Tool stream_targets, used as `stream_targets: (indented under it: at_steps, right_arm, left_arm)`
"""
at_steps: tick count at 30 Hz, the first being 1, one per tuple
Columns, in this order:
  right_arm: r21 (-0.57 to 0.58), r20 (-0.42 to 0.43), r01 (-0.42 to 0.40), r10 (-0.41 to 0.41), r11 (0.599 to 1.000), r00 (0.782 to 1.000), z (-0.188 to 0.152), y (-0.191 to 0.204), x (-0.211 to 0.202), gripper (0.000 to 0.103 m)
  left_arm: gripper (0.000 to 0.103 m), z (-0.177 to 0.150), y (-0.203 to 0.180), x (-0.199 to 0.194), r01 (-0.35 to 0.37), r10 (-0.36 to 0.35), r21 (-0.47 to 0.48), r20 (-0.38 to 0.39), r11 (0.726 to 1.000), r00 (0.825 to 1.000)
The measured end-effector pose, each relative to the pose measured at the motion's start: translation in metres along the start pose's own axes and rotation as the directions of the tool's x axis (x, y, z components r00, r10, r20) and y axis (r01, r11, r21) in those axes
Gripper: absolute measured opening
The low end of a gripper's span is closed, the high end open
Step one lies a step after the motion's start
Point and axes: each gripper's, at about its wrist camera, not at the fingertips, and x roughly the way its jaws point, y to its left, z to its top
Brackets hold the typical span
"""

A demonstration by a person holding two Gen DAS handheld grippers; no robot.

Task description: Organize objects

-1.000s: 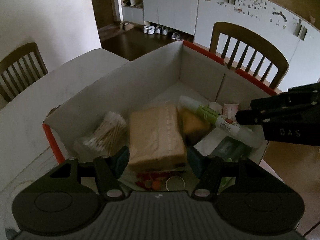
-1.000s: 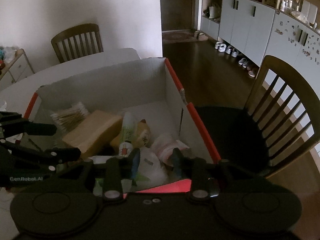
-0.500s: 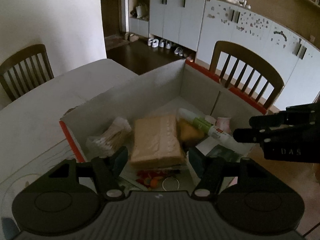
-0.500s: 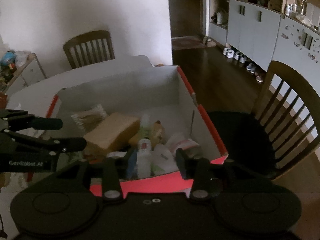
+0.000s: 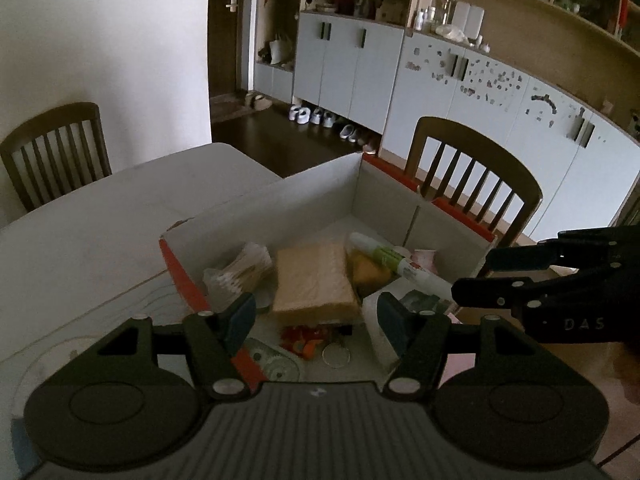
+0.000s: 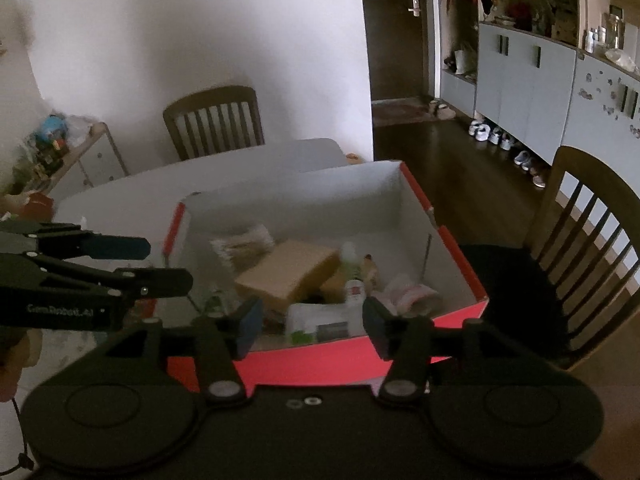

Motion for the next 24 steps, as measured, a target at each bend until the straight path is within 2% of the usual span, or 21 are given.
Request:
stream_targets:
  at_steps: [4, 6, 8, 12, 14, 19, 20, 21, 24]
  right_arm:
    - [0.010, 0.018, -0.004, 0.004, 1.000, 1.000, -0.002, 0.008, -0.009, 0.062]
    - [0.012, 0.029, -0.005, 0.005, 1.000, 1.000, -0.004, 0.013, -0.012, 0.065]
    - [0.017, 0.036, -0.007, 0.007, 1.000, 0.999, -0.005, 0.017, -0.016, 0.066]
    - [0.020, 0.056, -0.006, 0.005, 1.000, 0.998, -0.008, 0.024, -0.023, 0.075]
    - [0.028, 0.067, -0.001, 0.000, 1.000, 0.998, -0.010, 0.026, -0.027, 0.080]
    - [0.042, 0.089, 0.003, -0.007, 0.999, 0.996, -0.015, 0.029, -0.034, 0.094]
    - [0.041, 0.095, 0.006, -0.009, 0.999, 0.995, -0.017, 0.030, -0.035, 0.097]
    - [0.041, 0.102, 0.004, -0.008, 0.999, 0.995, -0.018, 0.031, -0.037, 0.100]
    - [0.044, 0.107, -0.006, 0.001, 0.999, 0.994, -0.021, 0.034, -0.040, 0.102]
  left_arm:
    - [0.067, -0.005, 0.002, -0.014, -0.002, 0.002, 0.007, 0.016, 1.000, 1.000]
    - [0.076, -0.008, 0.004, -0.020, -0.002, 0.002, 0.010, 0.025, 1.000, 1.000]
    - [0.078, -0.010, 0.006, -0.026, 0.002, -0.003, 0.010, 0.034, 1.000, 0.999]
    - [0.080, -0.017, 0.007, -0.033, -0.012, 0.011, 0.020, 0.033, 1.000, 0.999]
    - [0.089, -0.019, 0.008, -0.036, -0.014, 0.014, 0.021, 0.038, 1.000, 0.999]
    - [0.090, -0.025, 0.012, -0.043, -0.002, 0.001, 0.014, 0.045, 1.000, 0.999]
    - [0.092, -0.026, 0.014, -0.043, 0.000, -0.001, 0.011, 0.045, 1.000, 0.999]
    - [0.101, -0.028, 0.015, -0.044, 0.004, -0.004, 0.009, 0.045, 1.000, 0.999]
    - [0.103, -0.032, 0.018, -0.048, 0.020, -0.021, 0.003, 0.056, 1.000, 0.998]
